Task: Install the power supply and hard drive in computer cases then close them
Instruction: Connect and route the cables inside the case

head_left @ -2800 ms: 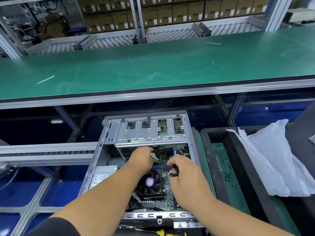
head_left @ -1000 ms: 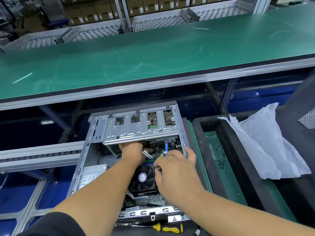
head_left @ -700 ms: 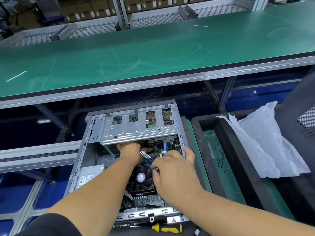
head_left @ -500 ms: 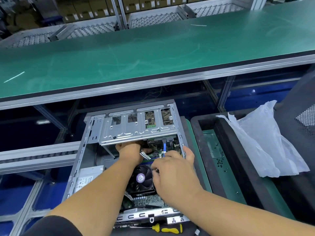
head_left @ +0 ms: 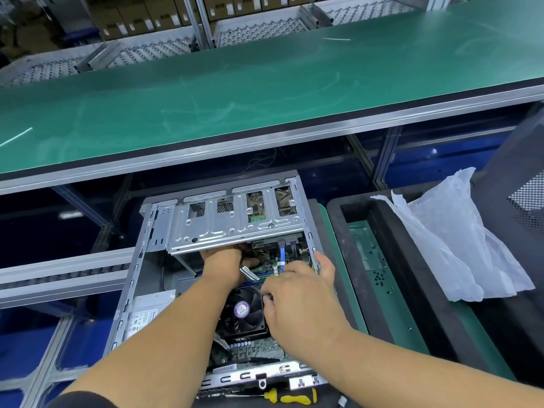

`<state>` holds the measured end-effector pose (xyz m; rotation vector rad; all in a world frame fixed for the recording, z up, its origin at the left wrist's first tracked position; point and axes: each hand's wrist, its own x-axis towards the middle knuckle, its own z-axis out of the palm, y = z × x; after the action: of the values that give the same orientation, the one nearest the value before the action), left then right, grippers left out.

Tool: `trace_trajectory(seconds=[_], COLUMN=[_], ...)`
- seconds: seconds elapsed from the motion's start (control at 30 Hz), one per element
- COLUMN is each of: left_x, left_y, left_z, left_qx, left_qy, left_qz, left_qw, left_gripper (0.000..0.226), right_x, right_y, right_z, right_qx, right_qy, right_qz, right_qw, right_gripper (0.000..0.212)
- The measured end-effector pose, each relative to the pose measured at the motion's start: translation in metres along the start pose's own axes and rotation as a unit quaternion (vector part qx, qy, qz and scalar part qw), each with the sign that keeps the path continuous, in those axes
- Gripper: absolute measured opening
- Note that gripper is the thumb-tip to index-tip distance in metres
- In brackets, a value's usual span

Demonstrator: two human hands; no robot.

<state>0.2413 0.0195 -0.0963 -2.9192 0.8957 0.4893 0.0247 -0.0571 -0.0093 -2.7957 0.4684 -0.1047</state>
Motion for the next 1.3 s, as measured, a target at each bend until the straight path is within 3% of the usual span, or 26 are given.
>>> trace_trajectory(seconds=[0.37,0.57,0.83,1.1,1.27,1.3], left_x=[0.001,-0.005,-0.011,-0.013,-0.027,-0.032], left_y=[0.000,0.000,0.003,0.008,0.014,0.013], left_z=[0.002,-0.013,-0.020,-0.020,-0.043,-0.045], left_qx=[0.070,0.003,0.079,0.092,0.070,0.043], left_qy=[0.017,-0.032,-0.053,-0.060,-0.112,-0.109], left_qz=[-0.011,0.023,0.006,-0.016,-0.027,-0.026], left_qw=[0.997,0.999,0.995,0.994,0.991,0.993], left_gripper=[0.038,0.052,0.026,0.028,0.017,0.026], right_x=[0.000,0.000,0.000,-0.001,0.001,0.001], right_y=[0.001,0.000,0.000,0.000,0.000,0.001], right_z=[0.000,0.002,0.004,0.003,0.000,-0.001], right_qx=[0.010,-0.006,-0.006,0.015,0.035,0.047], right_qy=[-0.002,0.002,0.011,0.059,0.069,0.069], right_qz=[0.006,0.010,0.013,0.023,0.016,0.014], right_qw=[1.000,1.000,1.000,0.998,0.997,0.996], right_gripper=[0.018,0.011,0.013,0.030,0.024,0.024])
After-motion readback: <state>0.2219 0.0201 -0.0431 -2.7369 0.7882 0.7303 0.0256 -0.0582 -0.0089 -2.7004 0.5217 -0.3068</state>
